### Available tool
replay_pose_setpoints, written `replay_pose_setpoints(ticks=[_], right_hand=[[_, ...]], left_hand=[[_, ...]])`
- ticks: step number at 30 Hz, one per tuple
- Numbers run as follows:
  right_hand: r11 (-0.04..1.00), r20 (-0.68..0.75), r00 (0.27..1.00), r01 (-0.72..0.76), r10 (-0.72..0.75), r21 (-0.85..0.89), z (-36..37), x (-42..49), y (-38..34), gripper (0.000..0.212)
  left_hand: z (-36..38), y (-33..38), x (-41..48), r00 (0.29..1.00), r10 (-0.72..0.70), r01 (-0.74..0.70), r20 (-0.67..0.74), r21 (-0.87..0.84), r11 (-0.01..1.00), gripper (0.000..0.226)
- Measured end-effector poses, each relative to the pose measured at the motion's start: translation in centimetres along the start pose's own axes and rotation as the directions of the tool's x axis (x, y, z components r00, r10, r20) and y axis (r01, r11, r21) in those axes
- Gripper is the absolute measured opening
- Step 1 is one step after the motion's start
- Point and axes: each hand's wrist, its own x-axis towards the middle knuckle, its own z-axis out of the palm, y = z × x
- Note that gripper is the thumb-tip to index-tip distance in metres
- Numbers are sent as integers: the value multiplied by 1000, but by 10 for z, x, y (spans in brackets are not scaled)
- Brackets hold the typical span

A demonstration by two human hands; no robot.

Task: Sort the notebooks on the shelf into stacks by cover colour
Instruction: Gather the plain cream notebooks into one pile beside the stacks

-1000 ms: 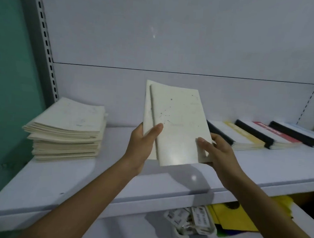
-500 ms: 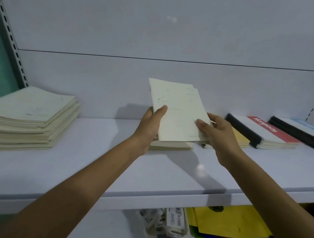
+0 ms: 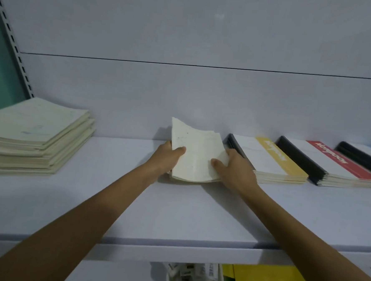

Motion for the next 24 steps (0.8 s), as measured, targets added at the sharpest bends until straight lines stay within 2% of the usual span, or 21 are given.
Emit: replay_pose_setpoints(ticks=[3,5,7,9,11,13,14,15,17,19,20,23,24], right_hand=[[983,-49,999,14,-23,-182,7,0,1,44],[976,-69,994,67,-83,-208,13,2,1,48],[978,-66,991,101,-115,-184,18,7,3,53],[994,-41,995,90,-92,-65,22,8,7,53],[994,-31,994,106,-105,10,24,9,10,44],[991,-3,991,133,-133,13,24,8,11,31],[989,23,989,145,-146,24,22,7,9,32],[985,51,985,165,-167,49,19,5,6,37],[983,147,973,170,-177,63,13,-1,2,49],[986,205,966,164,-158,-9,10,-3,0,85],[986,210,966,162,-153,-25,11,-3,1,92],[985,196,966,171,-170,9,11,-1,0,104],[985,203,965,170,-169,11,11,0,1,109]], left_hand=[[4,-18,13,1000,11,-12,6,176,984,36],[4,-25,20,996,71,-51,-61,288,956,46],[3,-27,25,990,100,-62,-97,337,940,58],[2,-29,28,985,116,-62,-130,362,930,54],[2,-32,31,978,144,-79,-154,367,927,51],[2,-31,32,972,162,-94,-170,349,932,51],[2,-31,33,971,171,-106,-169,338,935,52],[2,-30,33,976,157,-106,-151,299,948,53],[2,-27,31,993,77,-67,-88,112,991,67],[5,-23,27,998,-56,55,-11,-70,996,92],[9,-22,26,997,-76,78,27,-100,992,97],[16,-19,18,997,33,-32,73,-16,999,86],[16,-17,14,994,73,-78,87,50,996,93]])
